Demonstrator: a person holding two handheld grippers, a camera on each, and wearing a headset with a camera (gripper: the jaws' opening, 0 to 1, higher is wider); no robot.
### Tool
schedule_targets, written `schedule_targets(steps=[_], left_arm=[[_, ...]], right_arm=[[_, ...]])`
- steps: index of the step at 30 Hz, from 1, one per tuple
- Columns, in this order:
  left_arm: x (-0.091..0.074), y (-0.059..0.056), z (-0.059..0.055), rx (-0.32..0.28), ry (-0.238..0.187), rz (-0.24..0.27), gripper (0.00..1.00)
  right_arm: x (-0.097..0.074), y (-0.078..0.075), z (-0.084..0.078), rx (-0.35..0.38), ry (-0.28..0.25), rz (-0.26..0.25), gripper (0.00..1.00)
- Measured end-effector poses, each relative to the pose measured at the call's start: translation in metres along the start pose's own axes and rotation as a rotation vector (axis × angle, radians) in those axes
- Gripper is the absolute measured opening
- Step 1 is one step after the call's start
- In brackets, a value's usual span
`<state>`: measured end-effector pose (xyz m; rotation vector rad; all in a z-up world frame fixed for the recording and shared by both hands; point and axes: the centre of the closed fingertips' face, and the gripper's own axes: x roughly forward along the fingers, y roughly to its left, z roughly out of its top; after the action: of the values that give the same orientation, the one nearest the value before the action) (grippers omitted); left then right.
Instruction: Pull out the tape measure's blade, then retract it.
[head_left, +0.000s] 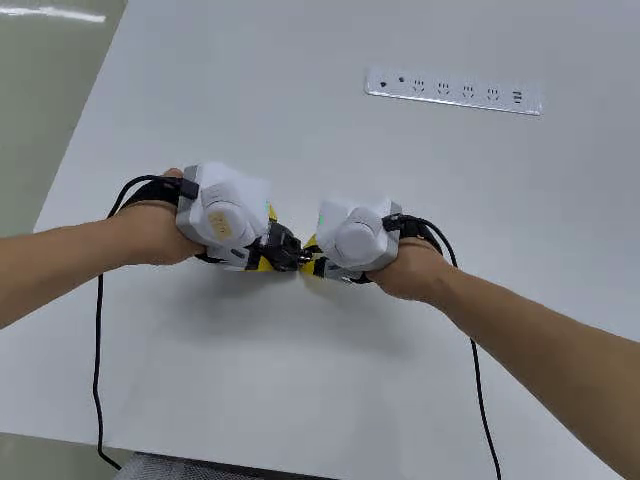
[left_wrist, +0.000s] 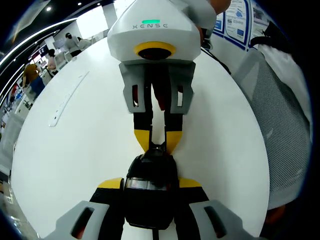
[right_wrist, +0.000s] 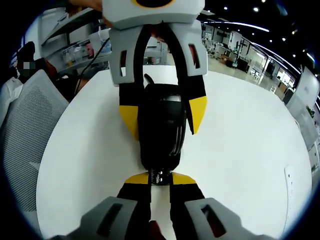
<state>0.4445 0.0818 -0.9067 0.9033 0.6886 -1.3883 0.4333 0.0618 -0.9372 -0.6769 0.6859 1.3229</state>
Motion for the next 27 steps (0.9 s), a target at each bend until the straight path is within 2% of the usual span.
schedule_targets(steps=[27], left_arm=[[0.000, -0.001, 0.001, 0.002, 0.015, -0.008, 0.35]], right_arm=[[-0.012, 0.001, -0.016, 0.012, 0.016, 0.003, 0.13]])
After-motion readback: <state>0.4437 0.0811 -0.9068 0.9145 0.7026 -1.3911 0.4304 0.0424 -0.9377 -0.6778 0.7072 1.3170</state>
